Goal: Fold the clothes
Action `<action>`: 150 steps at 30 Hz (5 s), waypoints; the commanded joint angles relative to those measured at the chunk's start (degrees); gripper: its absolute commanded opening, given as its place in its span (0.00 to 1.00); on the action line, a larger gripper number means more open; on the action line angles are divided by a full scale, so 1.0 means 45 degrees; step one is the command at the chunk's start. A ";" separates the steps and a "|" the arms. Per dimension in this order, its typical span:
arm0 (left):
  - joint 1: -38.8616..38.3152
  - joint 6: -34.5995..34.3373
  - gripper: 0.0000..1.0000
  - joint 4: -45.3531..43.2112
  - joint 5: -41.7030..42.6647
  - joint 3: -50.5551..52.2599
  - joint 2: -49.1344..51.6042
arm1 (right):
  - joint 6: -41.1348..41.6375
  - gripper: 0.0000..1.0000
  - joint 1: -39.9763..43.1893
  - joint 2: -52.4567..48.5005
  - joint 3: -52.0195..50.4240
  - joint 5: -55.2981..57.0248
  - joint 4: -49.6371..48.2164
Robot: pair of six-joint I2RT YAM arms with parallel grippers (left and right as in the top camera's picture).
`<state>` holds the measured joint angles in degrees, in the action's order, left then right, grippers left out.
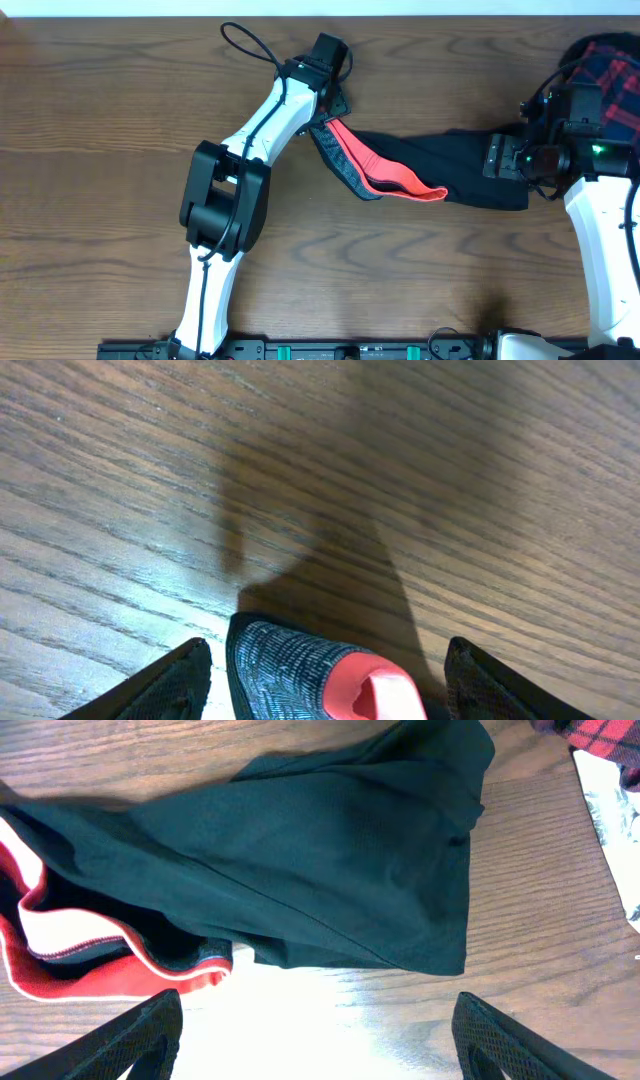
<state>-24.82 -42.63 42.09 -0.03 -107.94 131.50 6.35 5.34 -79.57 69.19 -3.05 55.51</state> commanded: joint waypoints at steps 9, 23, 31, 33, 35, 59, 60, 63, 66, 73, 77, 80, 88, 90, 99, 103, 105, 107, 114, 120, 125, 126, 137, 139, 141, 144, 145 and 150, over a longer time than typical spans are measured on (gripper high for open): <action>-0.0053 -0.0359 0.74 0.0170 -0.0097 0.0223 0.0855 | -0.0044 0.84 0.0073 0.0126 0.0126 -0.0097 0.0092; -0.0049 -0.0010 0.43 0.0685 -0.0112 -0.0155 0.0447 | -0.0044 0.84 0.0073 0.0126 0.0126 -0.0092 0.0029; 0.0010 0.0578 0.20 0.1001 -0.0486 -0.0189 -0.0486 | -0.0044 0.84 0.0073 0.0126 0.0126 -0.0087 0.0005; 0.0083 0.0821 0.06 0.1112 -0.0481 -0.0189 -0.0772 | -0.0044 0.84 0.0073 0.0126 0.0126 -0.0087 0.0005; 0.0175 0.1156 0.06 0.1239 -0.0491 -0.0189 -0.1049 | -0.0044 0.84 0.0073 0.0126 0.0126 -0.0087 0.0000; 0.3395 0.3925 0.06 0.3589 -0.2123 -0.0185 -0.1758 | -0.0763 0.81 -0.0306 -0.0063 -0.0466 -0.1302 0.0160; 0.3444 0.4080 0.06 0.3585 -0.2147 -0.0185 -0.1758 | -0.0763 0.80 -0.0389 -0.0112 -0.0680 -0.1355 0.0131; 0.3483 0.4192 0.06 0.3580 -0.2157 -0.0185 -0.1758 | -0.0758 0.80 -0.0743 -0.0233 -0.1443 -0.1438 -0.0141; 0.3478 0.4192 0.06 0.3541 -0.2157 -0.0185 -0.1758 | -0.0699 0.79 -0.1219 -0.0389 -0.2390 -0.1486 -0.0777; 0.3478 0.4192 0.06 0.3541 -0.2157 -0.0185 -0.1758 | -0.0714 0.72 -0.2370 -0.0850 -0.4211 -0.0374 -0.3784; 0.3478 0.4192 0.06 0.3546 -0.2152 -0.0185 -0.1758 | -0.0714 0.71 -0.2681 -0.1175 -0.4809 0.1127 -0.5241; 0.3478 0.4192 0.06 0.3546 -0.2152 -0.0185 -0.1758 | -0.0724 0.71 -0.2705 -0.1525 -0.5212 0.1545 -0.6203; 0.3478 0.4192 0.06 0.3546 -0.2152 -0.0185 -0.1758 | -0.0767 0.68 -0.2705 -0.2856 -0.5406 0.1379 -0.7645; 0.3478 0.4192 0.06 0.3541 -0.2152 -0.0185 -0.1758 | -0.0767 0.68 -0.2705 -0.3089 -0.5406 0.1273 -0.7572; 0.3478 0.4192 0.06 0.3483 -0.2152 -0.0185 -0.1758 | -0.1389 0.69 -0.2705 -0.3118 -0.5411 0.0019 -0.6766; 0.3478 0.4192 0.06 0.3487 -0.2152 -0.0185 -0.1758 | -0.1360 0.69 -0.2705 -0.3118 -0.5411 0.0374 -0.6732; 0.3478 0.4192 0.06 0.3492 -0.2152 -0.0185 -0.1758 | -0.1331 0.69 -0.2705 -0.3118 -0.5411 0.0918 -0.6941; 0.3478 0.4192 0.06 0.3492 -0.2152 -0.0185 -0.1758 | -0.1331 0.69 -0.2705 -0.3123 -0.5411 0.1214 -0.7179; 0.3478 0.4192 0.06 0.3560 -0.2152 -0.0185 -0.1758 | -0.1321 0.60 -0.2705 -0.3133 -0.5416 0.1394 -0.8087; 0.3478 0.4192 0.06 0.3560 -0.2152 -0.0185 -0.1758 | -0.0855 0.43 -0.2705 -0.3133 -0.5416 0.1384 -0.8646; 0.3478 0.4192 0.06 0.3560 -0.2152 -0.0185 -0.1758 | -0.0797 0.33 -0.2705 -0.3133 -0.5416 0.1336 -0.8762; 0.3478 0.4192 0.06 0.3560 -0.2152 -0.0185 -0.1758 | -0.0792 0.29 -0.2705 -0.3138 -0.5416 0.1331 -0.8786; 0.3478 0.4197 0.06 0.3560 -0.2152 -0.0185 -0.1758 | -0.0753 0.01 -0.2705 -0.3181 -0.5416 0.0962 -0.9729; 0.3478 0.4464 0.06 0.3541 -0.2152 -0.0185 -0.1773 | -0.0758 0.01 -0.2705 -0.3172 -0.5401 0.0967 -0.9802; 0.3478 0.4741 0.06 0.3551 -0.2152 -0.0189 -0.1885 | -0.0758 0.01 -0.2705 -0.3070 -0.5362 0.1005 -0.9802; 0.3478 0.5061 0.06 0.3541 -0.2157 -0.0189 -0.2404 | -0.0738 0.01 -0.2696 -0.2482 -0.5129 0.1243 -0.9534; 0.3478 0.5100 0.06 0.3541 -0.2157 -0.0189 -0.2710 | -0.0695 0.01 -0.2696 -0.2127 -0.5008 0.1477 -0.9432; 0.3478 0.5241 0.06 0.3463 -0.2152 -0.0185 -0.4430 | -0.0695 0.01 -0.2696 0.0087 -0.4192 0.2744 -0.8757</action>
<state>-9.54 -20.64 57.76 -8.12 -107.61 118.72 2.59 -6.37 -85.06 46.41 4.51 15.88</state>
